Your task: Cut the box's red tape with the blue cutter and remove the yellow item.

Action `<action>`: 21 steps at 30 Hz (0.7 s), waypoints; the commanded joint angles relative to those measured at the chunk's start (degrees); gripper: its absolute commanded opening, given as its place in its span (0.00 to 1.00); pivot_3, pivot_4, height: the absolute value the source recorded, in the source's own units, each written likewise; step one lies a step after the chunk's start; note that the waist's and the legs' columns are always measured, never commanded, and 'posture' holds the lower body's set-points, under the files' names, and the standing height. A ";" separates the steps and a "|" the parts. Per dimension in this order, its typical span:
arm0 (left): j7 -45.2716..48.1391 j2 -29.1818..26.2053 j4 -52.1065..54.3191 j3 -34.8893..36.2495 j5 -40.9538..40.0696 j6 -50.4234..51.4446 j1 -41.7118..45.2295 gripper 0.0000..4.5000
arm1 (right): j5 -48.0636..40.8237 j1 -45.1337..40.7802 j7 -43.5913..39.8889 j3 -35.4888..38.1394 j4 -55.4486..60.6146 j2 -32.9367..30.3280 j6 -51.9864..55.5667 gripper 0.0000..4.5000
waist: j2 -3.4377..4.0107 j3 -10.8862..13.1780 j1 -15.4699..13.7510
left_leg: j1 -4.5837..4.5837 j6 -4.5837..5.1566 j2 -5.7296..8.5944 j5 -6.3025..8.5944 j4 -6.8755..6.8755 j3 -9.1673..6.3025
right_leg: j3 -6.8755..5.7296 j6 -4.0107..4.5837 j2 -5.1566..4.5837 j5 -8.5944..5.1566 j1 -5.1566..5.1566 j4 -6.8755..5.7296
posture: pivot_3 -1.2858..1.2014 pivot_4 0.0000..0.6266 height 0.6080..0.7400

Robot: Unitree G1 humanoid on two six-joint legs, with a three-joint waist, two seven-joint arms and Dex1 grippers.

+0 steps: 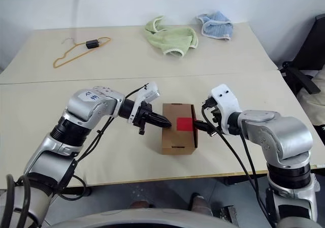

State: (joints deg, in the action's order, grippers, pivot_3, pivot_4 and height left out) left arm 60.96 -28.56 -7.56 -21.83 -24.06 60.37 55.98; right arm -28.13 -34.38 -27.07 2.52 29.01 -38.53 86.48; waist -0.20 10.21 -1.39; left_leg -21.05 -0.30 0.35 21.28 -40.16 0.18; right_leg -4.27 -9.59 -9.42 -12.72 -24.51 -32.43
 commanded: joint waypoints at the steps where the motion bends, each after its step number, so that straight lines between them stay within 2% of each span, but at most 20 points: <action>1: 0.91 -1.31 -0.27 -2.97 2.66 -1.30 -0.78 0.00 | 0.17 1.60 -0.66 -2.45 -0.90 -2.59 -0.75 0.99 | 0.00 0.00 0.01 | 0.00 0.00 0.00 0.00 0.00 0.01 | 0.00 0.00 0.00 0.00 0.00 0.00 | 0.52 0.24 1.00; 7: 2.21 -2.37 -0.90 -7.57 6.40 -4.52 -1.49 0.00 | 0.28 2.12 -1.79 -4.50 -2.31 -5.24 -3.61 0.99 | -0.04 -0.22 0.01 | 0.09 0.01 -0.01 0.00 0.00 0.01 | 0.00 0.00 0.00 0.00 0.09 0.00 | 0.52 0.24 1.00; 14: 2.87 -1.68 -1.46 -7.87 7.58 -5.23 -1.44 0.00 | 1.94 3.96 -3.88 -8.57 -4.56 -10.29 -9.46 0.99 | -0.09 -0.27 0.07 | 0.14 0.03 -0.01 0.02 0.00 0.03 | 0.03 0.01 0.00 0.00 0.14 0.00 | 0.52 0.24 1.00; 21: 2.80 -1.64 -1.34 -7.33 7.89 -4.58 -1.59 0.00 | 3.06 7.18 -6.67 -9.57 -5.97 -14.18 -13.75 0.99 | -0.09 -0.27 0.02 | 0.16 0.04 -0.02 0.01 -0.02 0.04 | 0.05 0.01 0.00 0.00 0.14 -0.01 | 0.52 0.24 1.00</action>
State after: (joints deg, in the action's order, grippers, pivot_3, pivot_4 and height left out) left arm 64.02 -29.81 -7.43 -25.57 -18.89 54.01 56.27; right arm -25.79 -28.21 -32.50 -6.72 22.49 -50.79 74.37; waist -0.29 9.95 -1.37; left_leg -20.89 -0.26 0.33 21.30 -40.19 0.23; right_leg -4.22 -9.58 -9.42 -12.73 -24.37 -32.44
